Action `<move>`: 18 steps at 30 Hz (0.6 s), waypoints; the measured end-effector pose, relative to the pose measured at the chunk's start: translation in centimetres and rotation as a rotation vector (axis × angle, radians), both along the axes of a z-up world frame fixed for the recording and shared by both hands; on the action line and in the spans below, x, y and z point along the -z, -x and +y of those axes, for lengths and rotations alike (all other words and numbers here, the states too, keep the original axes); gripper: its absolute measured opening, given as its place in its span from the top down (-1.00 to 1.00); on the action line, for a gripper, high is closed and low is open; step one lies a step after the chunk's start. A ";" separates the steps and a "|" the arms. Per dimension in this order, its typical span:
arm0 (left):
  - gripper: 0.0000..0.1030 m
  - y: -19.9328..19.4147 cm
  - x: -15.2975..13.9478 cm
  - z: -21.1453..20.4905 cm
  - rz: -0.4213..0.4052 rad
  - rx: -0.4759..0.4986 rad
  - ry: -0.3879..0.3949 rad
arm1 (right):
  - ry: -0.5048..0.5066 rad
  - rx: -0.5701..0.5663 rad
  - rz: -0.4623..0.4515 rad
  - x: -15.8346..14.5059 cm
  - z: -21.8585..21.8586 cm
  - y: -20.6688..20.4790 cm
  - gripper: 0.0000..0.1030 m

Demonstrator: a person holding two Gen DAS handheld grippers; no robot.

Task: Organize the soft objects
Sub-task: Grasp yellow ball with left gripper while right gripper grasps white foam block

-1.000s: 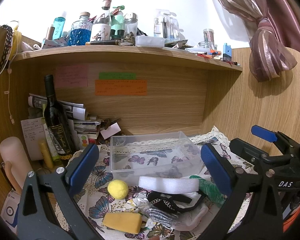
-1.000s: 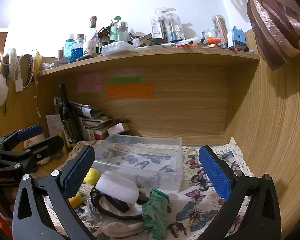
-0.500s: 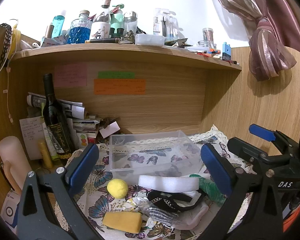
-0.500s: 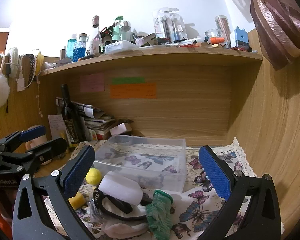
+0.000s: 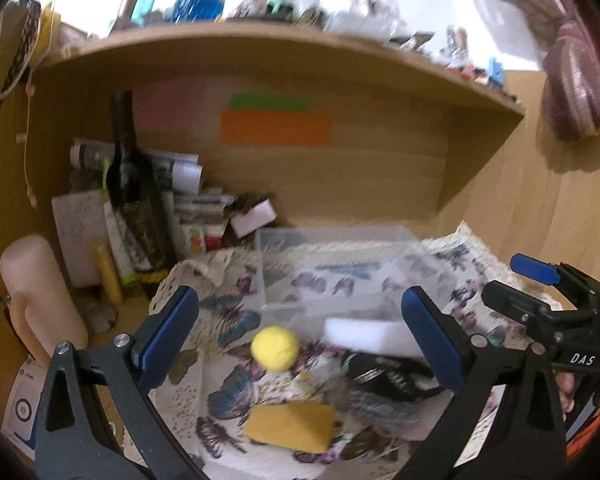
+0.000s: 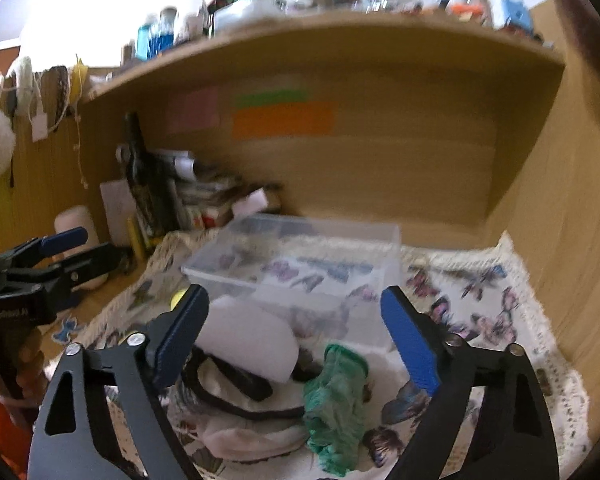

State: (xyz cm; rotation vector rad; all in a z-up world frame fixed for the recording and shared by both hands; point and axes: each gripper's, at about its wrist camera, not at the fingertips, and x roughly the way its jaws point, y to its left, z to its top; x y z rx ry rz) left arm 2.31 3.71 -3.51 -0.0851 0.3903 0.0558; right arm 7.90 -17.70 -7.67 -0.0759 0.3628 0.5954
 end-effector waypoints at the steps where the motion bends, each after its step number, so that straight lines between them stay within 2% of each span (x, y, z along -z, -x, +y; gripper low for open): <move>1: -0.88 -0.2 0.6 0.4 0.021 -0.005 0.000 | 0.007 -0.015 0.015 0.3 0.3 -0.2 -0.57; 4: -0.74 -1.0 1.8 1.0 0.079 -0.012 -0.002 | 0.037 -0.053 0.044 1.3 1.4 -0.6 -0.56; 10: -0.71 -3.6 4.7 2.4 0.223 0.001 0.023 | 0.127 -0.122 0.067 3.1 3.9 -0.8 -0.56; 18: -0.71 -7.7 7.1 3.3 0.386 0.061 0.061 | 0.142 -0.172 0.085 3.3 5.0 -1.5 -0.56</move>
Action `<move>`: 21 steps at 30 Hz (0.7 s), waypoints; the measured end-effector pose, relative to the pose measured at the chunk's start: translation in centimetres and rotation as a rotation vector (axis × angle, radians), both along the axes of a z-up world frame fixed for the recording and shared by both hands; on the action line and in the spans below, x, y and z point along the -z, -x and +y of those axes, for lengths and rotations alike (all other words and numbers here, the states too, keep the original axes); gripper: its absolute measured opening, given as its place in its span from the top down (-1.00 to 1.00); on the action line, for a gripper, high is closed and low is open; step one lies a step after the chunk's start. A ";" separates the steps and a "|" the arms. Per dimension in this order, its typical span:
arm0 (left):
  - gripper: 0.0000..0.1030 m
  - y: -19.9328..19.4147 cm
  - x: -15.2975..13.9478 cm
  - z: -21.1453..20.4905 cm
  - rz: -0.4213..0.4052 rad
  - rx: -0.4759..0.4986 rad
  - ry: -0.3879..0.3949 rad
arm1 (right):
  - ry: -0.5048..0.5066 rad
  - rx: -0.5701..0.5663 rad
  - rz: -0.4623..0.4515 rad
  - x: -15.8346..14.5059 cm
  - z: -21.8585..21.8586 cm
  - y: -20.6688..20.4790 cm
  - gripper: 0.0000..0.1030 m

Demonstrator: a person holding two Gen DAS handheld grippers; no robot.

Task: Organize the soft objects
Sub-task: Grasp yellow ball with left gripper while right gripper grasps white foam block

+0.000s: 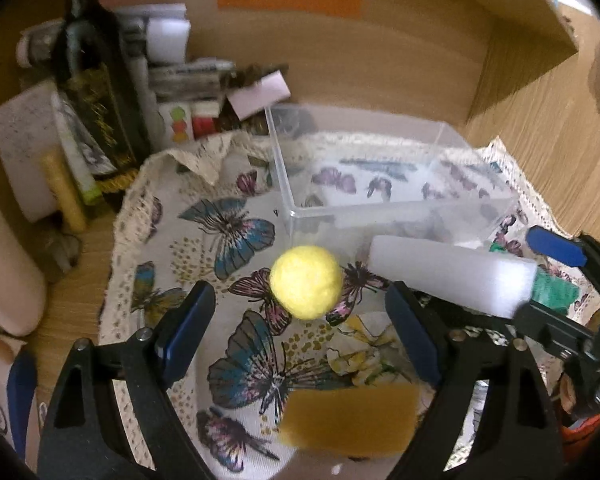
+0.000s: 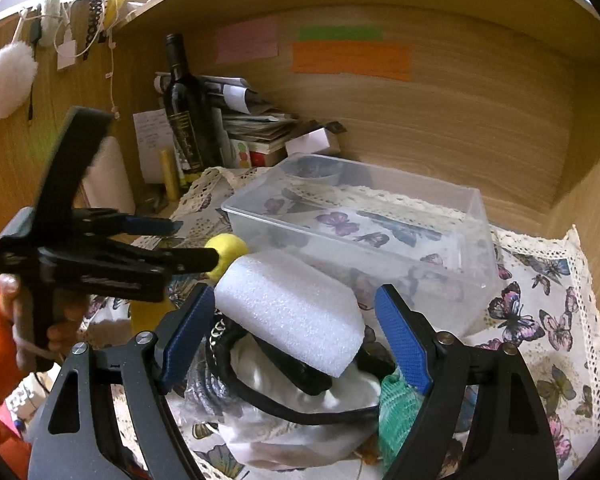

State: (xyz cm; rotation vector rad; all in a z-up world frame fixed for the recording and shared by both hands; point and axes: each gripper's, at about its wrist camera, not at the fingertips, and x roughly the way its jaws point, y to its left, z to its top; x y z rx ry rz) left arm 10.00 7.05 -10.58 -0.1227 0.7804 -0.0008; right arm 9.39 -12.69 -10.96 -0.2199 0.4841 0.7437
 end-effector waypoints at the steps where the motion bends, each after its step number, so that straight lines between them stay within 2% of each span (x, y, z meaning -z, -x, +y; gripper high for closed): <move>1: -0.71 -0.6 0.4 0.2 0.021 0.002 0.005 | 0.002 -0.003 -0.003 -0.1 0.0 0.1 -0.56; 3: -0.71 -1.3 0.9 0.3 0.043 -0.001 0.013 | 0.003 -0.016 -0.003 -0.2 -0.1 0.3 -0.56; 5: -0.59 -2.1 1.6 0.7 0.066 -0.006 0.038 | 0.008 -0.015 -0.005 -0.1 -0.2 0.4 -0.56; 7: -0.35 -2.6 2.2 0.9 0.092 -0.006 0.062 | 0.021 -0.001 -0.009 0.0 0.0 0.2 -0.56; 13: 0.14 -3.2 3.1 1.1 0.116 0.020 0.115 | 0.029 -0.045 0.026 0.4 0.9 -0.7 -0.56; 21: 0.16 -1.7 2.2 1.1 0.072 0.007 0.094 | 0.069 -0.044 0.003 0.8 2.0 -0.8 -0.56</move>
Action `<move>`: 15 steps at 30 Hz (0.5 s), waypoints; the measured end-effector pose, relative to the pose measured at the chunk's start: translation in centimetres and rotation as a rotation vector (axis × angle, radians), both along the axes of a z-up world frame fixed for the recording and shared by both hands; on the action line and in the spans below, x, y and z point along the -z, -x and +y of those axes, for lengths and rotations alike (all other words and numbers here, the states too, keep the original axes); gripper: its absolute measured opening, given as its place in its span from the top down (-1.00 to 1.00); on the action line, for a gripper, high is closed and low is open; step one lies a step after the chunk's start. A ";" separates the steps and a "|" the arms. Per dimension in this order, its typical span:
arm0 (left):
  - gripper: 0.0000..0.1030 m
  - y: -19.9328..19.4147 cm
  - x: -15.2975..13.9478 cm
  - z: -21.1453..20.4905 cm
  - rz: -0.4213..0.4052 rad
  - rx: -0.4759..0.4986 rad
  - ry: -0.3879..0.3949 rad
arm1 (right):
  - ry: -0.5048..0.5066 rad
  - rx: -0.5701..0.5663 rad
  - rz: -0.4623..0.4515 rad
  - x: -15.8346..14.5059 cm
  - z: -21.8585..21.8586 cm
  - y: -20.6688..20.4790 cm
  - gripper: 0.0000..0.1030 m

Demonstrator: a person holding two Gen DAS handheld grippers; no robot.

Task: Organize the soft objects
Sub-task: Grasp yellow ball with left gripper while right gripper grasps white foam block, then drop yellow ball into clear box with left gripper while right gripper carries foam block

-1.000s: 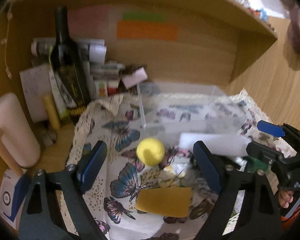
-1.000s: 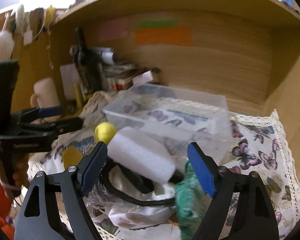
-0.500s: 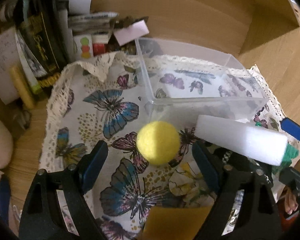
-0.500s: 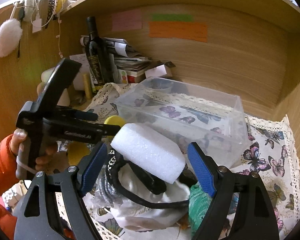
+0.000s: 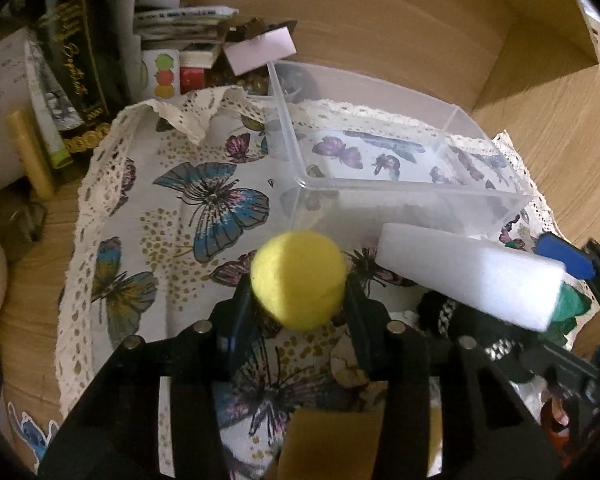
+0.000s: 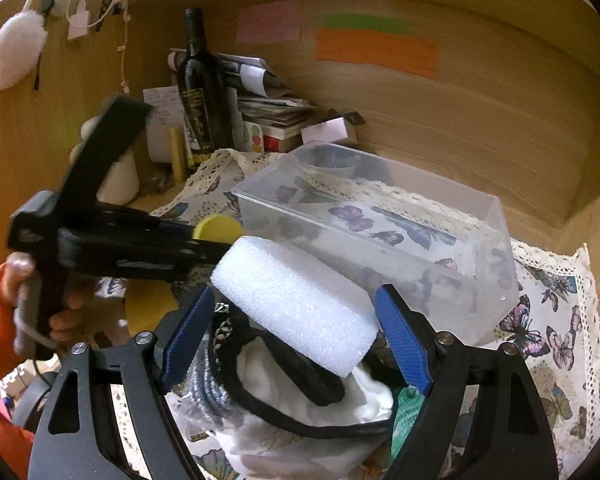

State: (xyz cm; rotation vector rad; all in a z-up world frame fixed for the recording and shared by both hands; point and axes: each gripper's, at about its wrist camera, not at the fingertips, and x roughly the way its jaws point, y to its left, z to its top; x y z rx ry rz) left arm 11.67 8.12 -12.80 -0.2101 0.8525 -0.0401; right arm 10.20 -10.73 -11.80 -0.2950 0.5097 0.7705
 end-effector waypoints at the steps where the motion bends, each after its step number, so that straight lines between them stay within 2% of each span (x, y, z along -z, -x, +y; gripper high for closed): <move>1: 0.16 0.5 -0.2 0.0 -0.012 -0.005 -0.011 | -0.004 0.004 0.006 0.0 0.0 -0.2 -0.56; 4: 0.16 1.9 -1.1 -0.5 -0.054 -0.008 -0.055 | -0.020 0.011 0.006 -0.1 -0.1 -0.6 -0.42; 8: 0.16 3.6 -2.3 -1.6 -0.108 0.002 -0.101 | -0.011 -0.015 -0.015 -0.4 0.1 0.0 -0.04; 15: 0.16 5.1 -3.8 -2.9 -0.175 0.023 -0.115 | -0.022 -0.027 -0.058 -0.9 -0.5 1.5 0.13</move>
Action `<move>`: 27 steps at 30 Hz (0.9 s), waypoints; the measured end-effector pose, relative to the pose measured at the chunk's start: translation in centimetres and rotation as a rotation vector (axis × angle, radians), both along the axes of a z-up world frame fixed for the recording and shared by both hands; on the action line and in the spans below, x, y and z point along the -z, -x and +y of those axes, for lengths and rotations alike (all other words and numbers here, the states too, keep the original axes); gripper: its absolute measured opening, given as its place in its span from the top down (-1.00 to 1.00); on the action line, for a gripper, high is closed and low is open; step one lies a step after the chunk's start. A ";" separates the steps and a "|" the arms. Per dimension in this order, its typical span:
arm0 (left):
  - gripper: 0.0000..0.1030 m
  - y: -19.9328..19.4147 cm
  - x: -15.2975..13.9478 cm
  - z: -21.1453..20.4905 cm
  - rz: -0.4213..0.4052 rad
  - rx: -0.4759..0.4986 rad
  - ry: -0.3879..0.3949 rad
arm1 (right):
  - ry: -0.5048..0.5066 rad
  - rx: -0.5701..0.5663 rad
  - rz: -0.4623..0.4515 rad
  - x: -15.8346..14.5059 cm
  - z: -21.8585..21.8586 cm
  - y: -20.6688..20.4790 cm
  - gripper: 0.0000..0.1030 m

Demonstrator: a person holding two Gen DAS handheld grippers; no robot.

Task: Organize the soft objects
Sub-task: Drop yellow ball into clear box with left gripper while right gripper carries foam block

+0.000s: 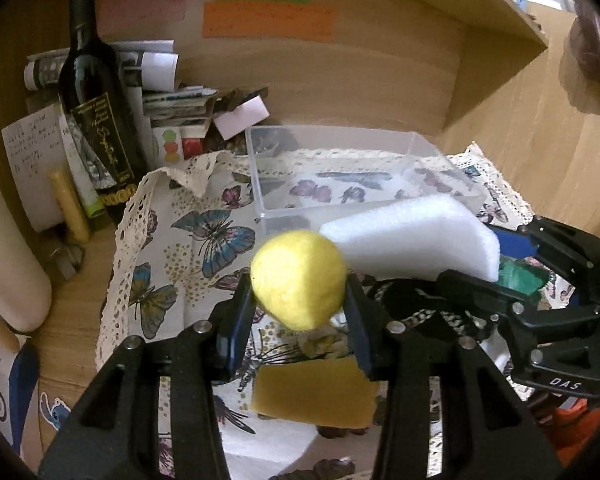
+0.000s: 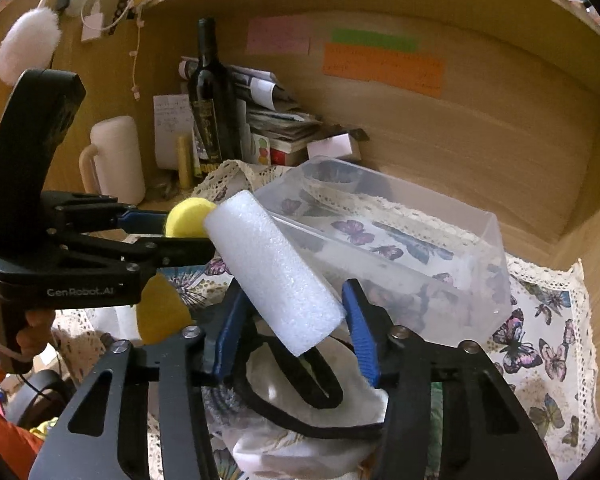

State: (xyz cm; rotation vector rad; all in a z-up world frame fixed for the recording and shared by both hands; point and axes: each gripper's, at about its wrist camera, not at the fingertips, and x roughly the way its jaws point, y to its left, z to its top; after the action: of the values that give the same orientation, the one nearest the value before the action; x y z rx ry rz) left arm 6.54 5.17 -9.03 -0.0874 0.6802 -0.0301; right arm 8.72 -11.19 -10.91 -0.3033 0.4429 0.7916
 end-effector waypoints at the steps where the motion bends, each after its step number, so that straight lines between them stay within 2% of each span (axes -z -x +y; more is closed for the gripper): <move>1: 0.16 0.0 -0.2 -0.1 -0.005 0.000 0.000 | -0.011 0.000 0.001 -0.2 -0.2 0.1 0.14; 9: 0.16 1.3 -2.0 -0.6 -0.066 -0.003 -0.001 | -0.096 0.009 -0.033 -2.6 -2.4 1.4 0.17; 14: 0.16 2.1 -3.7 -0.9 -0.123 -0.010 -0.001 | -0.138 0.036 -0.085 -4.2 -3.4 2.1 0.18; 22: 0.16 1.3 -5.9 -1.6 -0.203 -0.025 -0.011 | -0.182 0.111 -0.128 -6.1 -4.5 0.0 0.18; 27: 0.16 -0.7 -6.4 -1.7 -0.204 -0.037 -0.017 | -0.167 0.154 -0.154 -6.9 -4.3 -2.1 0.18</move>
State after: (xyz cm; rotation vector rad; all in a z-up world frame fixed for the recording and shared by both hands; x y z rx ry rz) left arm 7.20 3.44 -2.59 -0.0788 0.4752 0.0021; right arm 10.81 -15.48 -3.97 -0.1707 0.2504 0.6445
